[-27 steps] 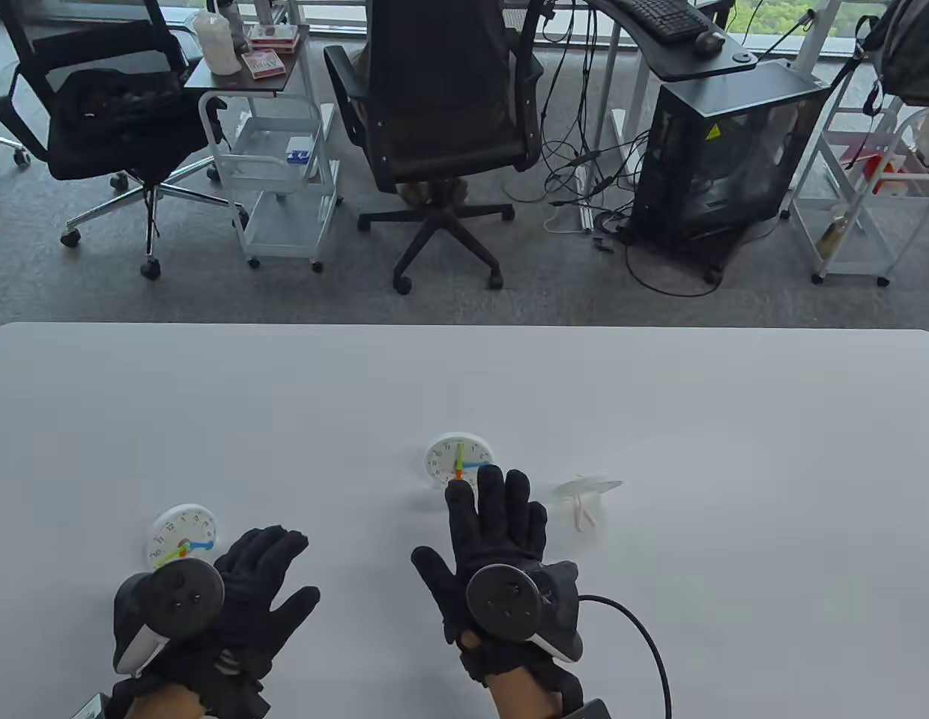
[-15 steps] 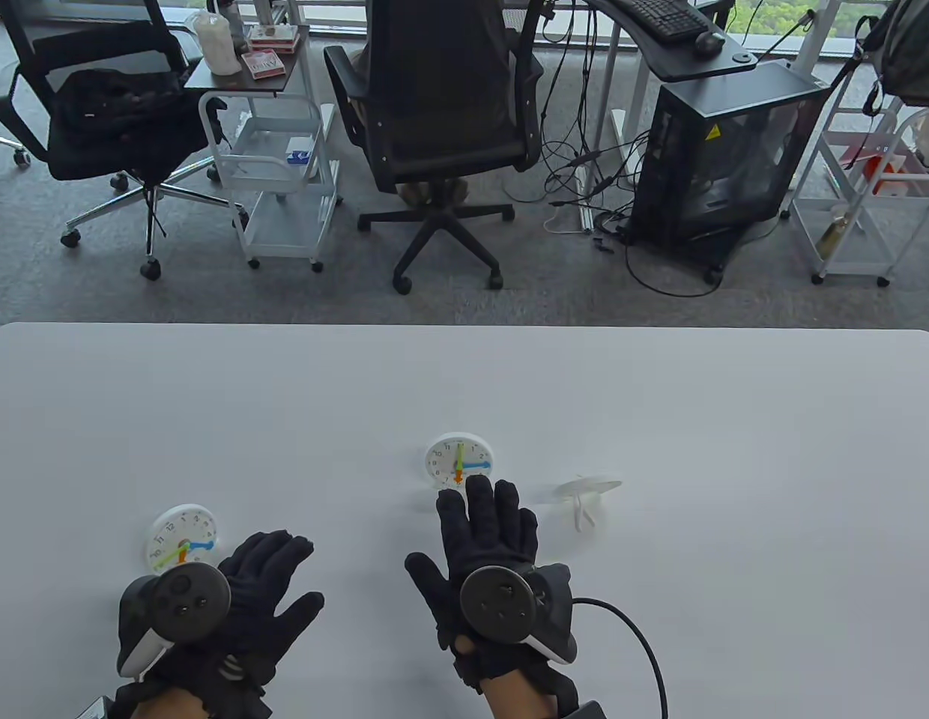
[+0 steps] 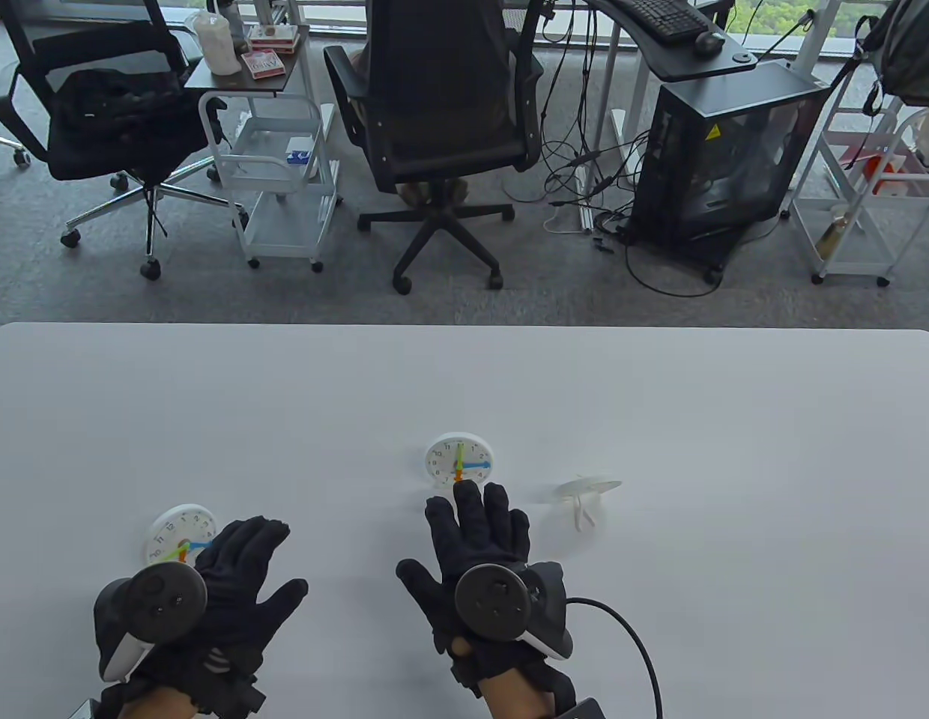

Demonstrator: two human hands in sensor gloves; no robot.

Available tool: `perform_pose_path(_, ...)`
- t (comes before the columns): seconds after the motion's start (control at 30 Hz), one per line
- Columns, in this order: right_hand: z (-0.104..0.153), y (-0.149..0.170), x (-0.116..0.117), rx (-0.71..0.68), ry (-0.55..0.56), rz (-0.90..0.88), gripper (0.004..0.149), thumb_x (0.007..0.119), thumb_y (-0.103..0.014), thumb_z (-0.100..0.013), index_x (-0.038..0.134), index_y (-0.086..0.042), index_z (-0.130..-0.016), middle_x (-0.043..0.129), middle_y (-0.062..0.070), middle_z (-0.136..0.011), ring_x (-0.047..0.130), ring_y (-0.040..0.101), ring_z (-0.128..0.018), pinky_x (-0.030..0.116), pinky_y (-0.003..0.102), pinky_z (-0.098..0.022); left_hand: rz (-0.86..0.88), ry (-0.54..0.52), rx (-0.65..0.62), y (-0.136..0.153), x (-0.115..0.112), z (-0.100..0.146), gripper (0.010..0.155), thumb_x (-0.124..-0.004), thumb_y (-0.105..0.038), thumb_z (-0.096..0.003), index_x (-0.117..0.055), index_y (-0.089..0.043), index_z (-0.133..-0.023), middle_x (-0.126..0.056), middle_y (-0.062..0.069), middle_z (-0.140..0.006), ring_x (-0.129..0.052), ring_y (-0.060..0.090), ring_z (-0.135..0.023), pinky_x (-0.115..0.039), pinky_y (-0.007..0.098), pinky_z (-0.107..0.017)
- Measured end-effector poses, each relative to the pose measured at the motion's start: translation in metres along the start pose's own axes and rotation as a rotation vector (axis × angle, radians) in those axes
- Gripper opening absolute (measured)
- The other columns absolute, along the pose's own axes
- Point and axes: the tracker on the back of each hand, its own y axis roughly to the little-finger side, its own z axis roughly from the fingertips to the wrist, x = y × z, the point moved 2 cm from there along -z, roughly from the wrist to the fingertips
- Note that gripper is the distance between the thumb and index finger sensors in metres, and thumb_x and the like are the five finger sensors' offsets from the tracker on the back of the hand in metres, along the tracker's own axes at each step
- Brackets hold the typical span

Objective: Turn clock hands to synchronize teaching clocks

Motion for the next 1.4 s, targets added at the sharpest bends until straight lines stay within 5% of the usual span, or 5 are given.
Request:
perform_pose_path(0.4, 0.001, 0.004, -0.003, 0.008, 0.033, -0.008, 0.078, 0.074, -0.053, -0.051, 0.062, 0.005, -0.103, 0.045, 0.035, -0.107, 0.038, 0.068, -0.093, 0.034, 0.078, -0.056, -0.009, -0.254, 0.144, 0.030, 0.062, 0.005, 0.091, -0.087, -0.062, -0.0479, -0.040, -0.014, -0.111, -0.042, 0.025, -0.119, -0.034, 0.060, -0.104, -0.031, 0.075, -0.064)
perform_pose_path(0.6, 0.001, 0.006, -0.004, 0.013, 0.041, -0.017, 0.078, 0.074, -0.053, -0.051, 0.062, 0.005, -0.103, 0.045, 0.035, -0.107, 0.039, 0.068, -0.093, 0.034, 0.078, -0.056, -0.042, -0.266, 0.293, 0.060, 0.078, 0.004, 0.094, -0.089, -0.061, -0.0476, -0.038, -0.013, -0.111, -0.040, 0.025, -0.119, -0.031, 0.060, -0.104, -0.030, 0.075, -0.064)
perform_pose_path(1.1, 0.002, 0.009, -0.005, 0.021, 0.044, -0.039, 0.078, 0.074, -0.052, -0.052, 0.062, 0.005, -0.103, 0.046, 0.035, -0.106, 0.040, 0.068, -0.092, 0.034, 0.078, -0.056, 0.056, -0.013, 0.592, 0.123, 0.059, -0.005, 0.097, -0.090, -0.060, -0.0481, -0.034, -0.011, -0.110, -0.041, 0.026, -0.119, -0.034, 0.060, -0.104, -0.031, 0.074, -0.064)
perform_pose_path(1.4, 0.001, 0.010, -0.006, 0.024, 0.049, -0.053, 0.078, 0.074, -0.052, -0.051, 0.062, 0.005, -0.103, 0.047, 0.035, -0.106, 0.040, 0.068, -0.092, 0.034, 0.078, -0.056, 0.121, -0.031, 0.614, 0.143, 0.052, -0.008, 0.084, -0.090, -0.052, -0.0489, -0.048, -0.012, -0.109, -0.060, 0.024, -0.113, -0.055, 0.058, -0.100, -0.039, 0.074, -0.064)
